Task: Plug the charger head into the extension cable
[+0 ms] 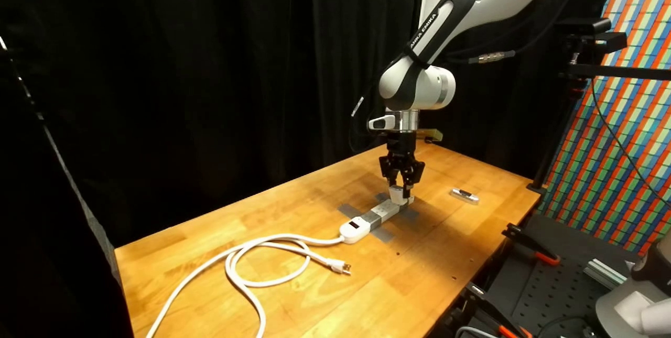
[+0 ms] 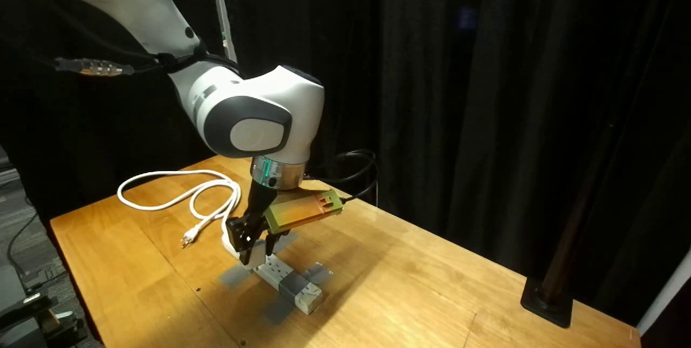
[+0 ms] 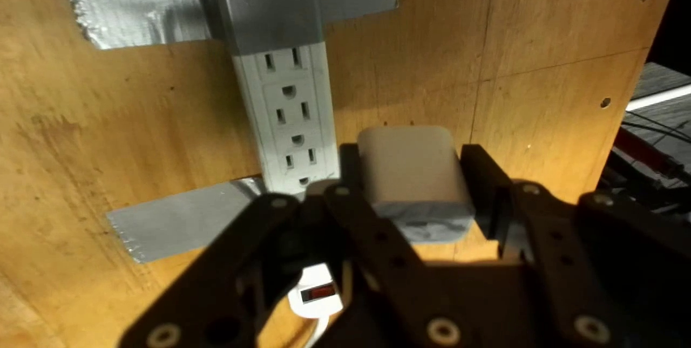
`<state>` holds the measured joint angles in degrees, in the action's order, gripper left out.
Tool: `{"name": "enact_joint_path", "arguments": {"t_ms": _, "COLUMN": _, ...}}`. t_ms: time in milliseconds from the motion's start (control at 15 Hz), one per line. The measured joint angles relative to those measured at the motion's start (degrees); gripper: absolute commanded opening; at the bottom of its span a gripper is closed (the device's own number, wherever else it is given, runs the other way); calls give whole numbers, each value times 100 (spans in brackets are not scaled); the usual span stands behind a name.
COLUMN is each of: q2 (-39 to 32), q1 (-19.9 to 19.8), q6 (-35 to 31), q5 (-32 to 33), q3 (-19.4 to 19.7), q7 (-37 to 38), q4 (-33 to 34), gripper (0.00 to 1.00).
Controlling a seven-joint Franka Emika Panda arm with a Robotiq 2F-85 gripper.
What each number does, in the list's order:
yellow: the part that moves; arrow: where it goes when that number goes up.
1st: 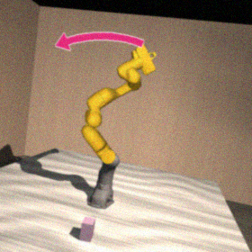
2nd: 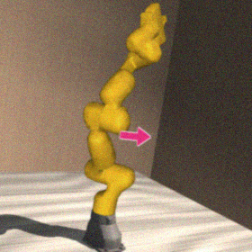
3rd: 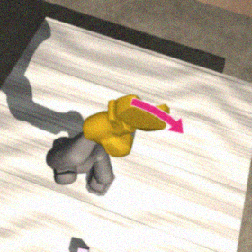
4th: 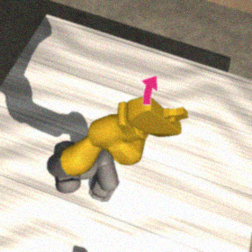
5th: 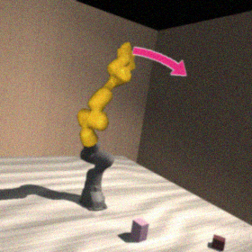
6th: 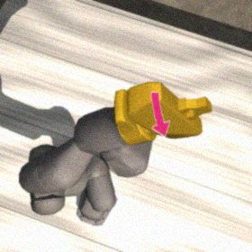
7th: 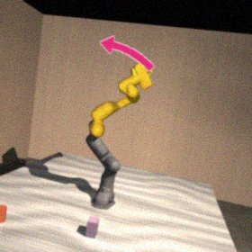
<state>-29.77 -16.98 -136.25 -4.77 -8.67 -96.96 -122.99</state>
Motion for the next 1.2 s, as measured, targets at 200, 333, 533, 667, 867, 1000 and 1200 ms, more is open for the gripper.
{"name": "enact_joint_path", "arguments": {"t_ms": 200, "q2": -2, "q1": 0, "q6": 0, "q5": 0, "q3": 14, "q7": 0, "q4": 24, "gripper": 23}}
{"name": "enact_joint_path", "arguments": {"t_ms": 333, "q2": -20, "q1": 0, "q6": 0, "q5": -59, "q3": 14, "q7": -39, "q4": 24, "gripper": 23}}
{"name": "enact_joint_path", "arguments": {"t_ms": 533, "q2": -61, "q1": -19, "q6": -8, "q5": -362, "q3": -25, "q7": -340, "q4": 25, "gripper": 23}}
{"name": "enact_joint_path", "arguments": {"t_ms": 667, "q2": -87, "q1": -46, "q6": -45, "q5": -696, "q3": -76, "q7": -621, "q4": 35, "gripper": 23}}
{"name": "enact_joint_path", "arguments": {"t_ms": 867, "q2": -123, "q1": -52, "q6": -188, "q5": -1058, "q3": -104, "q7": -920, "q4": 59, "gripper": 23}}
{"name": "enact_joint_path", "arguments": {"t_ms": 1000, "q2": -162, "q1": -52, "q6": -329, "q5": -1199, "q3": -109, "q7": -1045, "q4": 94, "gripper": 23}}
{"name": "enact_joint_path", "arguments": {"t_ms": 1200, "q2": -225, "q1": -54, "q6": -502, "q5": -1227, "q3": -92, "q7": -1066, "q4": 165, "gripper": 23}}
